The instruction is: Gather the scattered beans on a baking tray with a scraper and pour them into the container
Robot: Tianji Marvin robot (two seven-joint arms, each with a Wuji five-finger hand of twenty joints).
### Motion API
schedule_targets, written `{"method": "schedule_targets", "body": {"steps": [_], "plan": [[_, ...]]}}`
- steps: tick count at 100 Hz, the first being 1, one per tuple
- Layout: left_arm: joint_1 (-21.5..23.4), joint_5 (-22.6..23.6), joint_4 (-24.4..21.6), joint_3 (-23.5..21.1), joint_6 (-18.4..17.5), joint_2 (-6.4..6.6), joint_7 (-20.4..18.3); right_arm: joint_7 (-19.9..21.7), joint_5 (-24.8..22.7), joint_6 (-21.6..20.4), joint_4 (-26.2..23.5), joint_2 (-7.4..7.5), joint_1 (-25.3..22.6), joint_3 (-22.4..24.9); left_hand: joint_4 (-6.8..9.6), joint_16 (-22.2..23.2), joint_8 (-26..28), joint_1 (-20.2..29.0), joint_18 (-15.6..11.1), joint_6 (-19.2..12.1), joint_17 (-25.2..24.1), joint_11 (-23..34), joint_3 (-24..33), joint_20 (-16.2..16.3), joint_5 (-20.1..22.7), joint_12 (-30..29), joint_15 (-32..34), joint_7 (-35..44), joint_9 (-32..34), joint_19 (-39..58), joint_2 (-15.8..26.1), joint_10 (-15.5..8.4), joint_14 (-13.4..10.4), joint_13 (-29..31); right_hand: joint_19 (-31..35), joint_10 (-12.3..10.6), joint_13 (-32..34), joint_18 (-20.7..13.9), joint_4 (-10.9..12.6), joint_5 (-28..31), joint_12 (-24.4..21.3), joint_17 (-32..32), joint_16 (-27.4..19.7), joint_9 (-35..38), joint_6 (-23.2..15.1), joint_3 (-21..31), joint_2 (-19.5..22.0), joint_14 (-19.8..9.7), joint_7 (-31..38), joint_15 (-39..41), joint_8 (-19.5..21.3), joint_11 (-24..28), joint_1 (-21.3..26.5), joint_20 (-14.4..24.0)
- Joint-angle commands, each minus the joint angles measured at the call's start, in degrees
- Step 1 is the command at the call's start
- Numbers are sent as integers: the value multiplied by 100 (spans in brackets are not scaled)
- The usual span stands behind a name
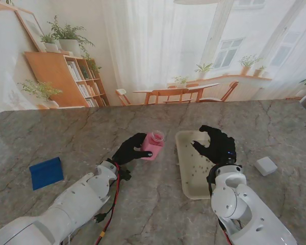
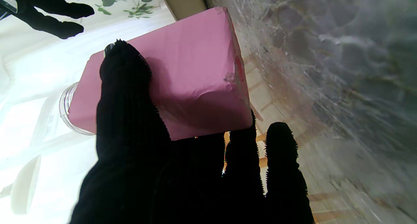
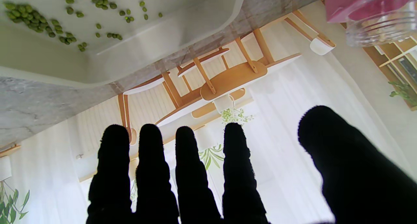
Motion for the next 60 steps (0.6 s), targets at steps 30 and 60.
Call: {"method": "schedule_targets", "body": {"steps": [30, 60], "plan": [[-39, 29, 38, 54, 137, -19, -126, 52, 98, -28, 32, -39, -11, -8, -540, -222, 295, 935, -209, -852, -345, 292, 1481, -293, 547, -1036, -63, 1124, -396, 2, 1131, -518, -145, -410, -102, -68, 27, 47, 222, 137, -13, 8, 38, 62, -82, -165, 131, -46, 65, -77, -175, -191, 29, 129], [-10, 119, -86, 112, 375, 98, -211, 23, 158, -36, 46, -54, -6, -9, -535, -230, 81, 852, -148, -748, -520, 230, 1471, -325, 695, -1232, -35, 1034, -547, -8, 1114, -329, -29, -619, -113, -68, 39, 64, 225, 156, -9, 13, 42, 73, -81, -177, 140, -49, 80, -80, -194, -203, 29, 147]]}}
